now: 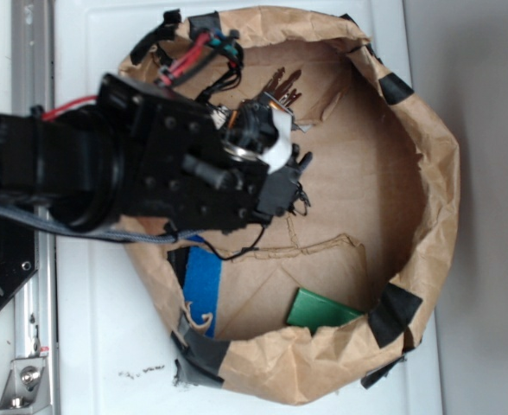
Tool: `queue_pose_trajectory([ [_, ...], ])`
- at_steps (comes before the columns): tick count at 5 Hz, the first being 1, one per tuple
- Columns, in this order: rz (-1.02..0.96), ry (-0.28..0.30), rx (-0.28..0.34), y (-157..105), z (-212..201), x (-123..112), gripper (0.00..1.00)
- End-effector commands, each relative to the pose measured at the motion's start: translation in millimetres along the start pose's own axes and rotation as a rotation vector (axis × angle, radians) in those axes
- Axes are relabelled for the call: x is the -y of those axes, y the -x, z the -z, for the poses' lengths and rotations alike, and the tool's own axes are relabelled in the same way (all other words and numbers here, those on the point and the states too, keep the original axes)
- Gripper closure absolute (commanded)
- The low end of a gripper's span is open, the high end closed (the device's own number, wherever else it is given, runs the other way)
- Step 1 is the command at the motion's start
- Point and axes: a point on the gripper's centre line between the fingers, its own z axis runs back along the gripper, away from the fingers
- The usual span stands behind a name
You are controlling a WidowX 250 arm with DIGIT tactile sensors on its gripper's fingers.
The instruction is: Grab the silver keys.
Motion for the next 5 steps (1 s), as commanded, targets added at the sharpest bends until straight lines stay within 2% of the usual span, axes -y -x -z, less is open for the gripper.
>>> queue_pose_trajectory([
  [1,-0.010,-0.028,-0.045,-21.4,-22.9,6.1,1.00],
  [2,-0.012,-0.025,-0.060,-24.5,-27.7,4.1,1.00],
  [4,0.029,-0.065,-0.089,-31.7,-46.4,6.0,1.00],
  [5,0.077,-0.099,-0.148,-40.5,-77.1,1.6,1.00],
])
